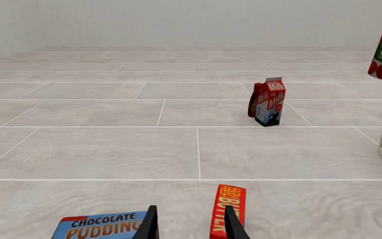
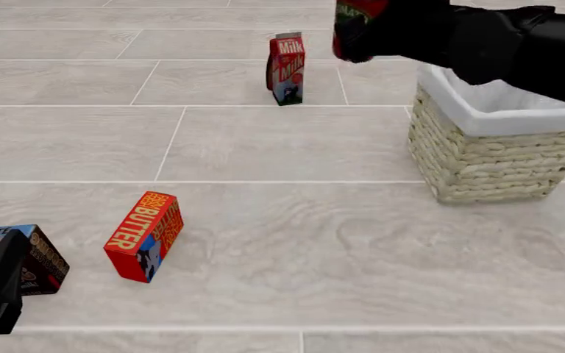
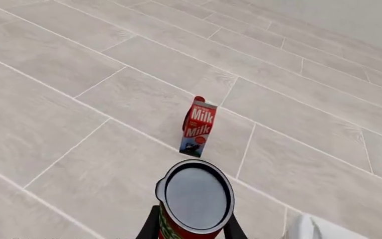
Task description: Pick the tomato sauce and place it in the basket.
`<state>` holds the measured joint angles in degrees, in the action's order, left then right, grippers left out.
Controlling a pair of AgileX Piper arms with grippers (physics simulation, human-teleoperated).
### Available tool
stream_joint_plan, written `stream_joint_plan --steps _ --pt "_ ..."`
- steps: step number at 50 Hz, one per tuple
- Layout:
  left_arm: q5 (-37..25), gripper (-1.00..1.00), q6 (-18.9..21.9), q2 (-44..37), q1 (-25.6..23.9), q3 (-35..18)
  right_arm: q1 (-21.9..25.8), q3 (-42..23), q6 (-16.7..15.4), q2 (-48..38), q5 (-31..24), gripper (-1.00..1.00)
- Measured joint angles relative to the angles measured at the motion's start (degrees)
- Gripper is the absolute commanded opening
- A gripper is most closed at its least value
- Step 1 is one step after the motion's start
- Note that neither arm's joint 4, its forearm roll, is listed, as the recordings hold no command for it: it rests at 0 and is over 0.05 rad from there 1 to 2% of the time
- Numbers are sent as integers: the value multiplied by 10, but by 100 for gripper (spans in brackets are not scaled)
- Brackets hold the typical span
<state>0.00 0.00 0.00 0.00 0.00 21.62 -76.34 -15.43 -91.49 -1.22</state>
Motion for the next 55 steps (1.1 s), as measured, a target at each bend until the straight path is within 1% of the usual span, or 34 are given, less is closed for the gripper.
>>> stream_joint_plan --steps 22,32,42,55 --pt "0 100 0 0 0 0 -36 -28 12 46 -96 -100" --pt "0 100 0 0 0 0 -61 -33 15 65 -135 -100" --pt "0 100 0 0 0 0 -88 -35 16 78 -160 -100" --pt "0 100 0 0 0 0 -125 -32 14 83 -174 -100"
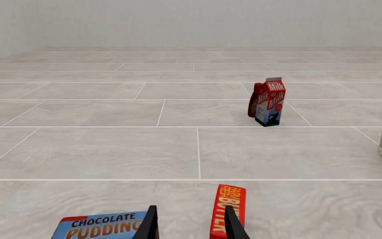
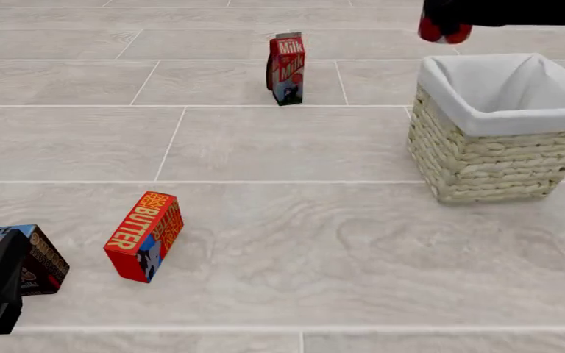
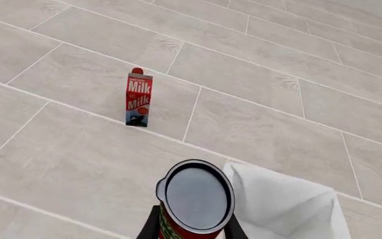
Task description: Pick the tomato sauce and place it in the basket.
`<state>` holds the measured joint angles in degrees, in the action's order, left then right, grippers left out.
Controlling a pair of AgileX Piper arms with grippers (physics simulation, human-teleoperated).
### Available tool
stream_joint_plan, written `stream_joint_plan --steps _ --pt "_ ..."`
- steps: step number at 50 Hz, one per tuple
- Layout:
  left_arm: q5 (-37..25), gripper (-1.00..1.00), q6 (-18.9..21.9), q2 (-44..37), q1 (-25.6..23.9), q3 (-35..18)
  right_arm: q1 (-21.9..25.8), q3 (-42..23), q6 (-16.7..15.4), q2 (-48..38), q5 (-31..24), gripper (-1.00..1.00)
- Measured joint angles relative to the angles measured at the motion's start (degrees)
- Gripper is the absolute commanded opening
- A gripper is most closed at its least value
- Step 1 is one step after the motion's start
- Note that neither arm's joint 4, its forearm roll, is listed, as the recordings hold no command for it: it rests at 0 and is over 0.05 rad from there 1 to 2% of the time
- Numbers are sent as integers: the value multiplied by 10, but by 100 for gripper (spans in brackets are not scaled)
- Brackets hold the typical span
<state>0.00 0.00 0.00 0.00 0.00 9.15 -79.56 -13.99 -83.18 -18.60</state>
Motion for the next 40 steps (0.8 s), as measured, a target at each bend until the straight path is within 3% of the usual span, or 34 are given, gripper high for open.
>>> stream_joint_plan --steps 23,40 --pt "0 100 0 0 0 0 -72 16 10 -11 13 -100" --pt "0 100 0 0 0 0 -131 31 -1 -37 44 -100"
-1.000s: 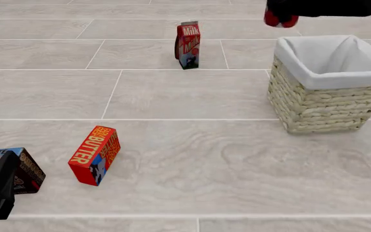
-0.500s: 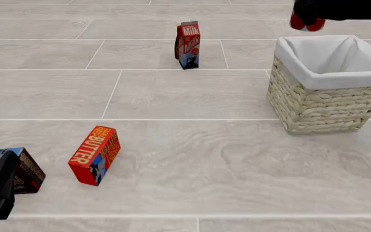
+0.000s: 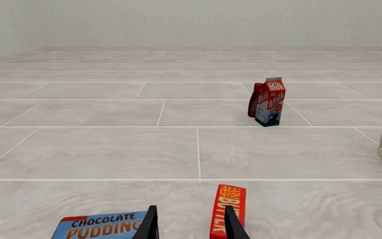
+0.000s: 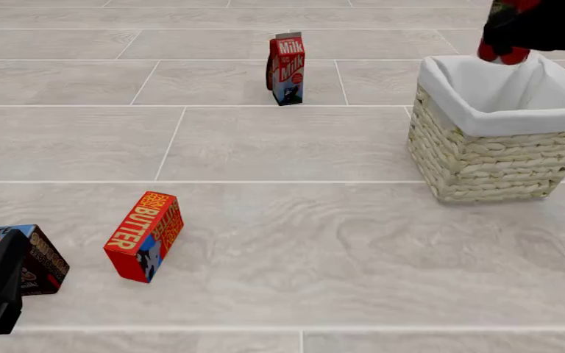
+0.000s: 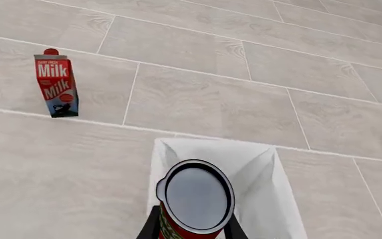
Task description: Pick the tomato sauce and place it in the basket.
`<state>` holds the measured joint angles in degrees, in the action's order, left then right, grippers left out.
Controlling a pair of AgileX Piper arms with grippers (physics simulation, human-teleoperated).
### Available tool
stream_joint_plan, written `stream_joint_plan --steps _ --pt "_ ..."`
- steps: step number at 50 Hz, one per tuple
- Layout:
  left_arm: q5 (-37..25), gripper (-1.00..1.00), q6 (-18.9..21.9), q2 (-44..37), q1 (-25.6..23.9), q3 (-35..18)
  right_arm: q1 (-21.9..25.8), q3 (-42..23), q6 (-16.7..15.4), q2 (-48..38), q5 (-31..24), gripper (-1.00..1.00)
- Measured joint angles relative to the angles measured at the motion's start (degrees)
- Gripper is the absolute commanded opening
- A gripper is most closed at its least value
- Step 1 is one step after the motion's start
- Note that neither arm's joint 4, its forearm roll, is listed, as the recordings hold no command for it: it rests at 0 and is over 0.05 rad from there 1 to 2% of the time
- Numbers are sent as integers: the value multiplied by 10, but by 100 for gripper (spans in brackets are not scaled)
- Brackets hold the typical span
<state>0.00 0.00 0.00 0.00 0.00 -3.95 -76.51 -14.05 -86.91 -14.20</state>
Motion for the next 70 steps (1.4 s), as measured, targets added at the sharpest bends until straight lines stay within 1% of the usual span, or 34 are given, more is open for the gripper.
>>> stream_joint_plan --steps 16,32,70 --pt "0 100 0 0 0 0 -38 1 0 -41 30 -100" --pt "0 100 0 0 0 0 -58 -7 3 -84 50 -100" --pt "0 100 0 0 0 0 -70 -47 5 -173 61 -100"
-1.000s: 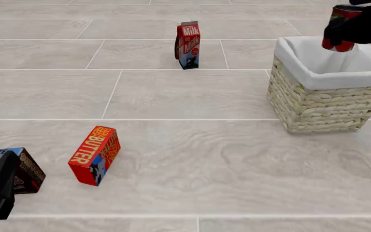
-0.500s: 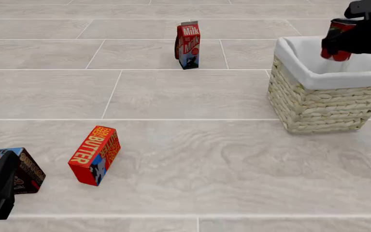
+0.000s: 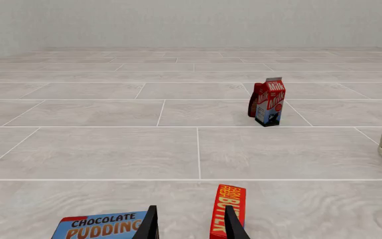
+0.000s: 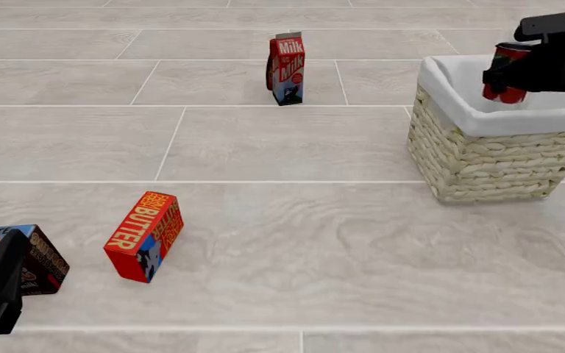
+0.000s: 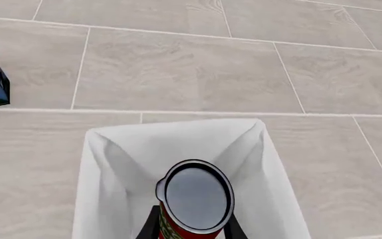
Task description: Pick the tomato sauce and place it in the basket.
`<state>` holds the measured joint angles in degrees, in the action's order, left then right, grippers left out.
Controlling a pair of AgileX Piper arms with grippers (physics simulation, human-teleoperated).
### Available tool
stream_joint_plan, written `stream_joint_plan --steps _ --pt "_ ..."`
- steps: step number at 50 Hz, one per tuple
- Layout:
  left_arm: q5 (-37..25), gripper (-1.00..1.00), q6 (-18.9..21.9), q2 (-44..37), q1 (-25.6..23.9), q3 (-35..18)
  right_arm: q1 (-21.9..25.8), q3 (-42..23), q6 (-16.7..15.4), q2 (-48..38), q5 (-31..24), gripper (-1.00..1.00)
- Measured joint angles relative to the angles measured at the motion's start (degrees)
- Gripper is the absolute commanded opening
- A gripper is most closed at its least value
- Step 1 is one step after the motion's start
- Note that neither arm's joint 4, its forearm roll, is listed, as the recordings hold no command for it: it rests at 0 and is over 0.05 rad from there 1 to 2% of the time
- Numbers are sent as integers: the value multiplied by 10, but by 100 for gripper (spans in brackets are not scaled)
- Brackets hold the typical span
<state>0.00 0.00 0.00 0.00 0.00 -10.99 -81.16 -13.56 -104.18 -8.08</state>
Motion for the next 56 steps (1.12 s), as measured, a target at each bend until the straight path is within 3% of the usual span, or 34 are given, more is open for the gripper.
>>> stream_joint_plan --steps 9,10,40,56 --pt "0 100 0 0 0 0 -2 -8 -2 -8 -3 -100" --pt "0 100 0 0 0 0 -2 -9 -3 -9 -3 100" --pt "0 100 0 0 0 0 11 -9 1 15 -8 100" --pt "0 100 0 0 0 0 41 -7 0 60 -19 100"
